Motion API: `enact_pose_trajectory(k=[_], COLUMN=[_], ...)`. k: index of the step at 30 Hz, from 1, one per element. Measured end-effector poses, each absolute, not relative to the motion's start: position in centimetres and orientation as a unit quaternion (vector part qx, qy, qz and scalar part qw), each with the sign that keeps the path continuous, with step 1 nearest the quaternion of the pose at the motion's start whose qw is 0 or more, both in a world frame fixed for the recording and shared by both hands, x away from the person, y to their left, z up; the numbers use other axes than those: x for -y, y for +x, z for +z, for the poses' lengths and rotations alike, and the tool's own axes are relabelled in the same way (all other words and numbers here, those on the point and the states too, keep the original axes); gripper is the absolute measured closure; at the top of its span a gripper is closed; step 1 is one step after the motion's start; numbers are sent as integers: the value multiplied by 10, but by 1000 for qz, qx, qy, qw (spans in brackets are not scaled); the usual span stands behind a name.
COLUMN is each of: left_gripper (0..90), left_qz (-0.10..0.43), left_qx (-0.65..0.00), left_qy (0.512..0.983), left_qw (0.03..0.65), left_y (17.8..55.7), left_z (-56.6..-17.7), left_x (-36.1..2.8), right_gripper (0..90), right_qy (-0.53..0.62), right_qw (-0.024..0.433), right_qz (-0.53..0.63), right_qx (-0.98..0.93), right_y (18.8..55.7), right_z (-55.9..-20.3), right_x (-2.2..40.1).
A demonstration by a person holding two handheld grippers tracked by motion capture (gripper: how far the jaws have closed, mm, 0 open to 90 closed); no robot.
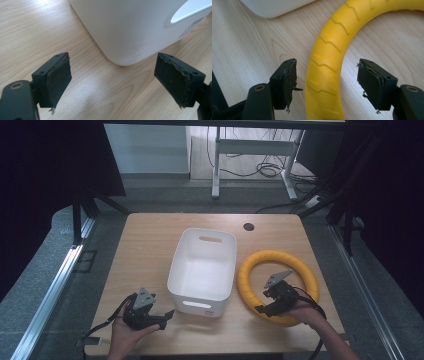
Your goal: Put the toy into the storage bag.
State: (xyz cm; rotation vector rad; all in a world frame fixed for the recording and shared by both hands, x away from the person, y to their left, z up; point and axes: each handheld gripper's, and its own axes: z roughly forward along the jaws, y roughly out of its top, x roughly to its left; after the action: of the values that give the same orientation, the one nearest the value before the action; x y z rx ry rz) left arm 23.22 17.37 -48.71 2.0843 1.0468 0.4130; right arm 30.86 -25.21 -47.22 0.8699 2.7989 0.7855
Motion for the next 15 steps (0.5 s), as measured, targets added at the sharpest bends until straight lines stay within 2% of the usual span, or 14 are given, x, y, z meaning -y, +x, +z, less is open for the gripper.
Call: enact_pose_trajectory(k=[15], left_gripper=[141], left_qz=[159], left_qx=[-409], left_qy=[818], left_qw=[372], left_y=[233], left_z=[-489], left_x=[-172], right_gripper=[318], right_qy=[259], right_qw=[26], right_qz=[184], right_qx=[-948], right_y=[309], right_z=[-487], right_x=[239])
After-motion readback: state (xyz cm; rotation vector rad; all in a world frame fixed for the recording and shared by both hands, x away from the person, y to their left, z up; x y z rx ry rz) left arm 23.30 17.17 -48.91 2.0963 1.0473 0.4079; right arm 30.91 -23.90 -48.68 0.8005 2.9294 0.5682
